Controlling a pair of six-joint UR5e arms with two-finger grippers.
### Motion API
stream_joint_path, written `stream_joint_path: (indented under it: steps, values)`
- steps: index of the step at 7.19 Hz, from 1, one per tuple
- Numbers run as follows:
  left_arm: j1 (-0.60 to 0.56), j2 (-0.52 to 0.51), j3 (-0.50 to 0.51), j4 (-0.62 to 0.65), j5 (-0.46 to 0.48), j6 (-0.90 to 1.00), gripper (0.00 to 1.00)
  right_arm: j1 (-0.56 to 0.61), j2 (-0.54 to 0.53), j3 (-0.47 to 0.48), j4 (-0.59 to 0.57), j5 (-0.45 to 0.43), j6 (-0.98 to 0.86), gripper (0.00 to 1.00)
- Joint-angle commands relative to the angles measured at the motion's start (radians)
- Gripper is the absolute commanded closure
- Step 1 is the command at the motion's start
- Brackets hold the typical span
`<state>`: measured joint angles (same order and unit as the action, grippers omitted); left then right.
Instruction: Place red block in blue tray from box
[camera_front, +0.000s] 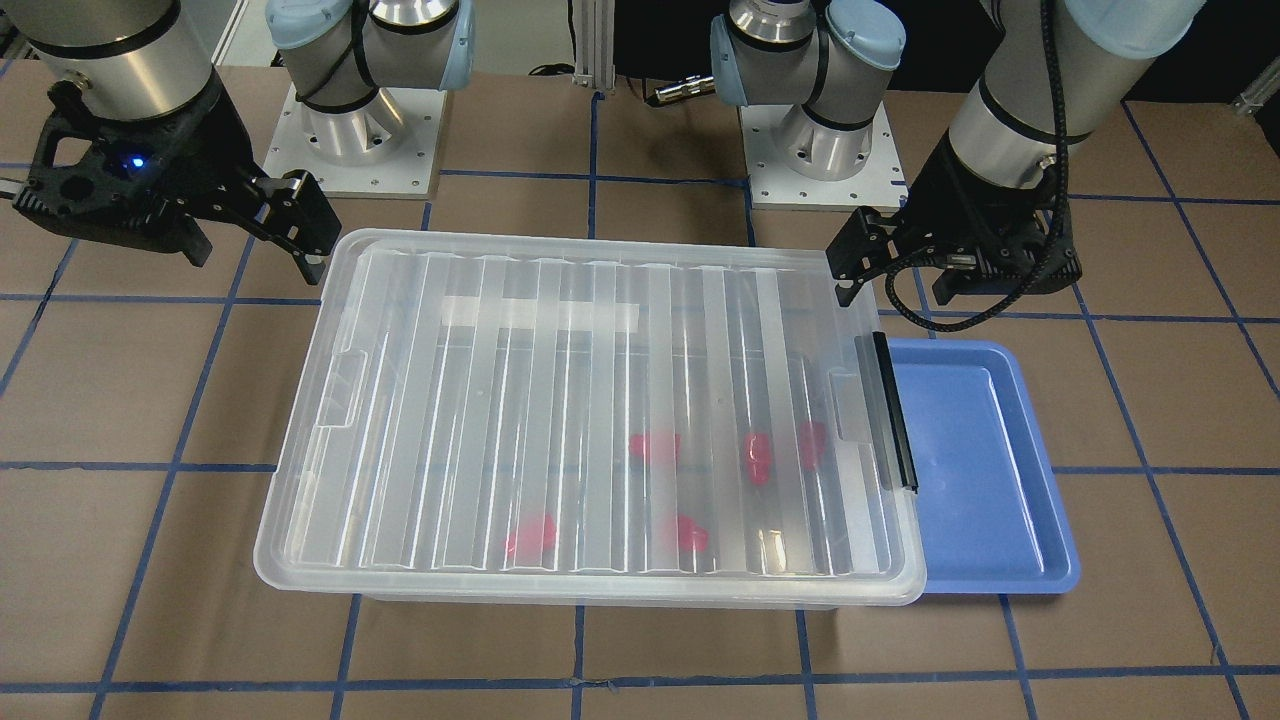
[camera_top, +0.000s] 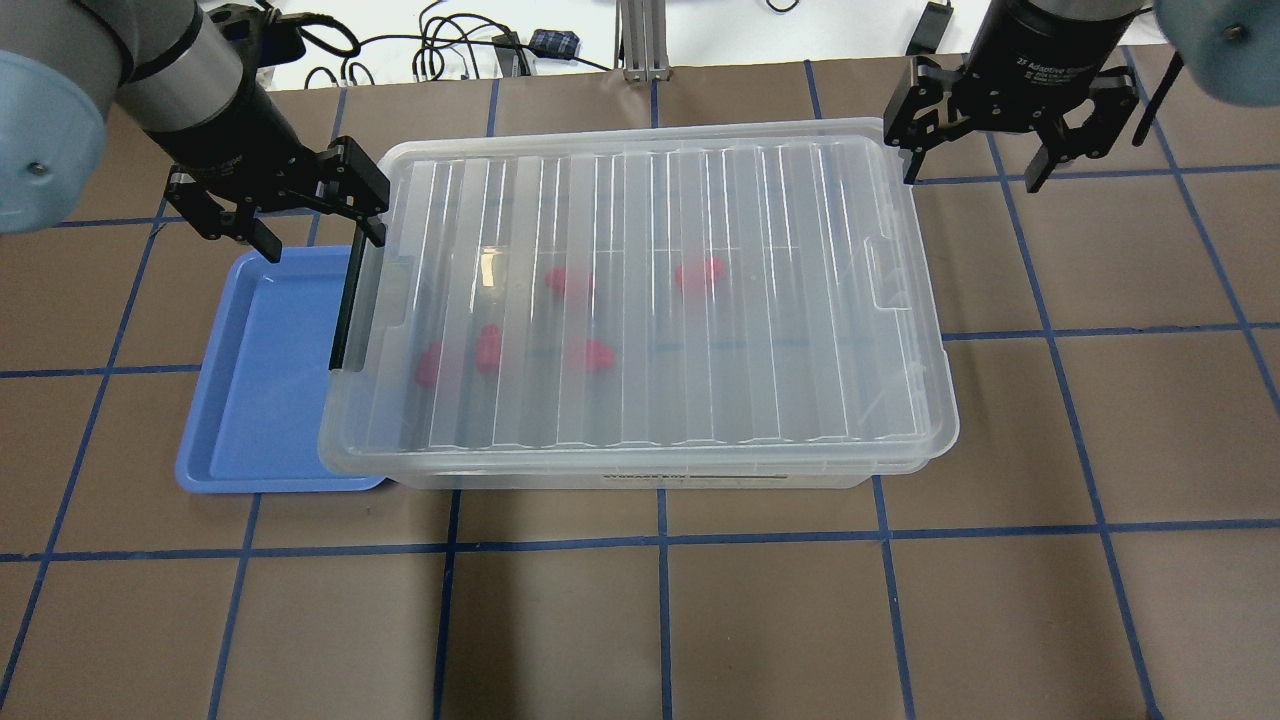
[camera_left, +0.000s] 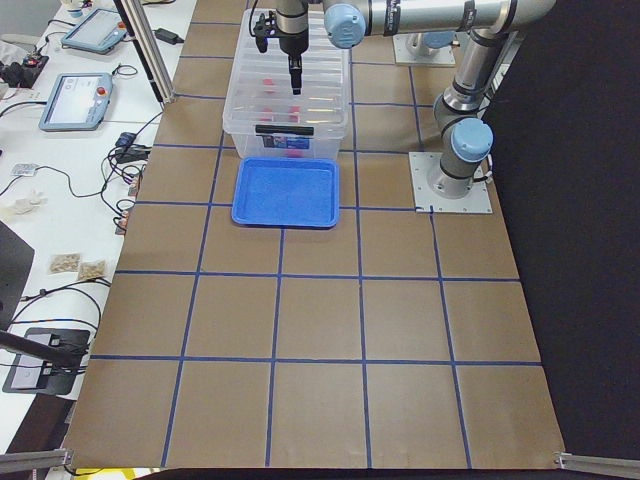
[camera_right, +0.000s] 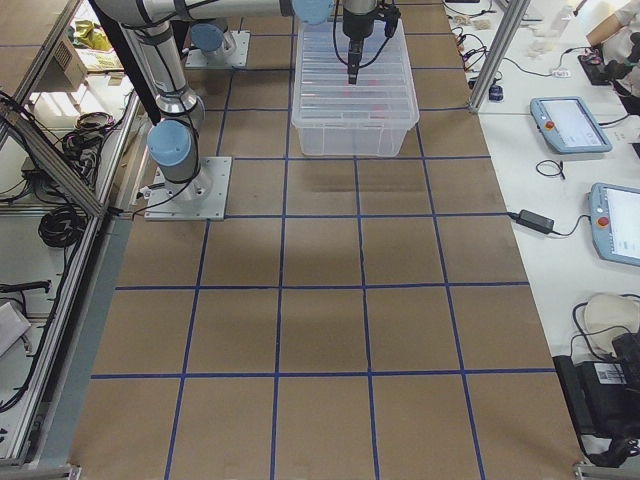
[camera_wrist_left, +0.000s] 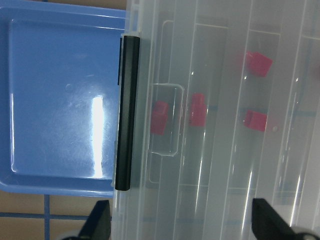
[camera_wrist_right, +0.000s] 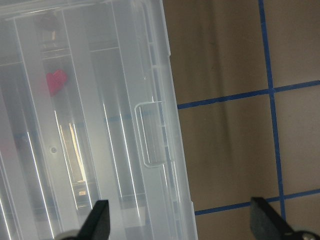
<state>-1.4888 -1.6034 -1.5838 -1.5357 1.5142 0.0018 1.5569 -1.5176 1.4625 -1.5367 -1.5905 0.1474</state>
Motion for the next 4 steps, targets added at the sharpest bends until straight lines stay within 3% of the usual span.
stream_joint_path:
  steps: [1,4]
  values:
    - [-0.004,0.01,0.001,-0.001,-0.011,-0.005,0.0,0.0,0.0,0.001,-0.003,0.001,0.0,0.0]
    - [-0.005,0.019,0.001,-0.001,0.0,-0.013,0.0,0.0,0.002,0.002,-0.003,0.001,0.007,0.0]
